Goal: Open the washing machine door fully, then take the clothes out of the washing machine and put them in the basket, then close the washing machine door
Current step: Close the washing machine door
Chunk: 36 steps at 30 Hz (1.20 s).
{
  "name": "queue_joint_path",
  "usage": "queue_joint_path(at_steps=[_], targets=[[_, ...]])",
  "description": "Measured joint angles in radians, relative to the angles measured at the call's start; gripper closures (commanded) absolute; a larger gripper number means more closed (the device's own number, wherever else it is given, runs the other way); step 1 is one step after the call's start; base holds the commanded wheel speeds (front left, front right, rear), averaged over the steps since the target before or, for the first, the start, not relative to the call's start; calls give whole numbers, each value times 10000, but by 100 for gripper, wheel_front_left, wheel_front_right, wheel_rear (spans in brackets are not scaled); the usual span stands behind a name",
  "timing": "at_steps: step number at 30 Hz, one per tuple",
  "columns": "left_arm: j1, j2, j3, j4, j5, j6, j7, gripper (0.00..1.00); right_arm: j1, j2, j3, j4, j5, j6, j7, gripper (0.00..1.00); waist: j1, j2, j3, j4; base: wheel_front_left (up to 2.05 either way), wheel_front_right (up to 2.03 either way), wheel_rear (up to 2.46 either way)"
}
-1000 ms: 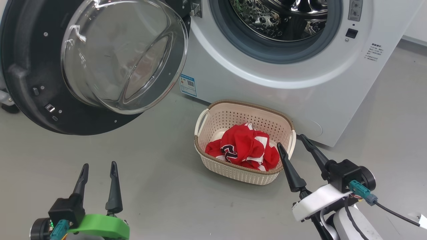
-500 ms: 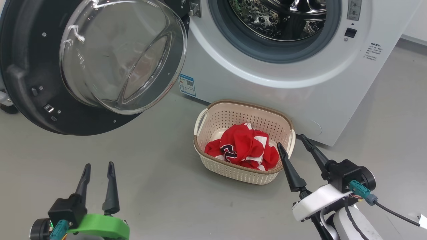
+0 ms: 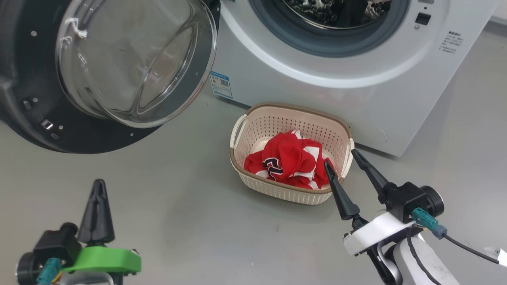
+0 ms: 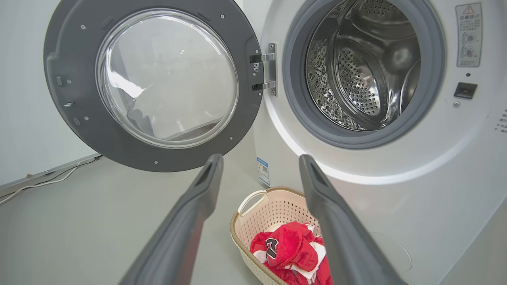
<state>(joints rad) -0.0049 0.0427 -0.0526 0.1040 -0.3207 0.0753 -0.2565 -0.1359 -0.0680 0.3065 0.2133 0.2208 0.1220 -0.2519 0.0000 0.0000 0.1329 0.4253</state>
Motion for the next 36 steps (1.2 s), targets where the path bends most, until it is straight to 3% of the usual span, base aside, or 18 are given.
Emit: queue_joint_path(at_steps=[13, 19, 23, 28, 36], targets=[[-1259, 953, 1302, -1292, 173, 79, -4, 100, -339, -602, 337, -487, -240, 0, 104, 0, 0, 0, 1092, -148, 0, 0, 0], [-2025, 1774, 2303, -1628, 121, 81, -8, 100, -614, -825, 341, -675, -240, 0, 136, 0, 0, 0, 1532, -295, 0, 0, 0], [-2624, 2690, 3206, -1639, -27, 90, 36, 100, -623, -976, 341, -779, -238, 0, 182, 0, 0, 0, 1817, -437, 0, 0, 0], [-3311, 3290, 4113, -1204, -558, 90, 466, 100, -679, -1168, 316, -894, -238, 0, 267, 0, 0, 0, 2085, -551, 0, 0, 0], [-4265, 4008, 5342, 612, -1685, 176, 1528, 100, -907, -1319, 355, -1081, -236, 0, 314, 0, 0, 0, 2434, -713, 0, 0, 0]])
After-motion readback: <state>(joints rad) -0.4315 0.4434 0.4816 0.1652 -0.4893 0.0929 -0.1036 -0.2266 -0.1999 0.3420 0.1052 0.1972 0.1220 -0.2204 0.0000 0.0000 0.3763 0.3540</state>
